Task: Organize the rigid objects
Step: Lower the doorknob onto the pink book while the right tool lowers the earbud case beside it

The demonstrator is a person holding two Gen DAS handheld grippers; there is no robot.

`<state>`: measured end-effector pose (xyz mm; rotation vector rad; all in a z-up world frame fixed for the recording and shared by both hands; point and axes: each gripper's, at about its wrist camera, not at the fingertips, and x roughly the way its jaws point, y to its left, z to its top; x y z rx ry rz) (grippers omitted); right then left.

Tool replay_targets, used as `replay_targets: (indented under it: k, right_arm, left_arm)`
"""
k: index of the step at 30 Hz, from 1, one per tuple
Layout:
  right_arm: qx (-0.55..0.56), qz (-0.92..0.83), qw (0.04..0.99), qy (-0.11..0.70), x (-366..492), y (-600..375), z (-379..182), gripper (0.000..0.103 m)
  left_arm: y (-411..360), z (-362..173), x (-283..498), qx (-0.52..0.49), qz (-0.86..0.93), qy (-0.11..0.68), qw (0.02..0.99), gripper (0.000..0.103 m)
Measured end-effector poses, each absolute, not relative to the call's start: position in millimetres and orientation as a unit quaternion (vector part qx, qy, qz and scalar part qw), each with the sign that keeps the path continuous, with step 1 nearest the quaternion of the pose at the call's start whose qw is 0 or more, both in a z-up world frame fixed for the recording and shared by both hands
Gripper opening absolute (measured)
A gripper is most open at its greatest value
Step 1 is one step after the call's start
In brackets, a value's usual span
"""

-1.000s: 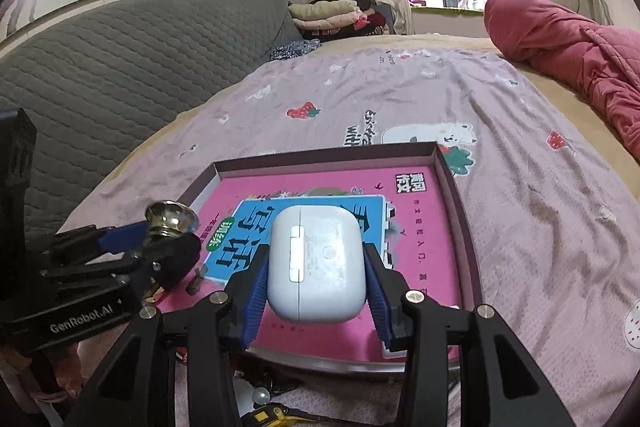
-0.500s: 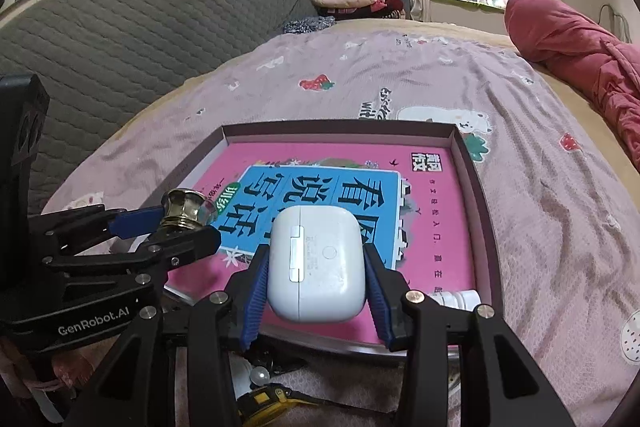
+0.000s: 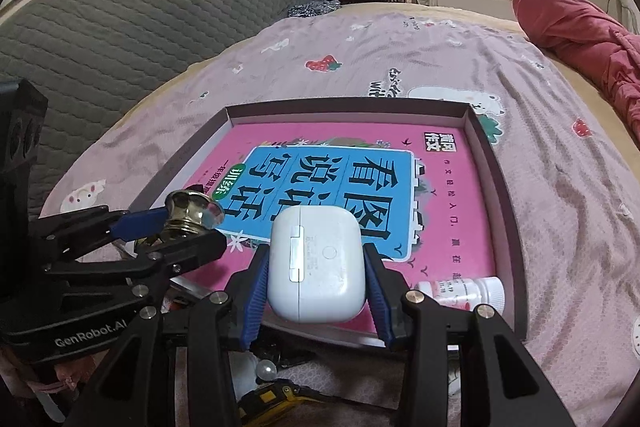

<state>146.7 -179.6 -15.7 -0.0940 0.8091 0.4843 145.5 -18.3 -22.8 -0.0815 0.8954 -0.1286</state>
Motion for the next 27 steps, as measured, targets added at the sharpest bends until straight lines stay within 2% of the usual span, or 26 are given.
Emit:
replay_targets:
  k: [27]
  right_arm:
    - [-0.069, 0.190, 0.891, 0.407, 152, -185, -25, 0.045]
  left_arm:
    - [-5, -37, 149, -0.026, -0.034, 0.446, 0.894, 0.049]
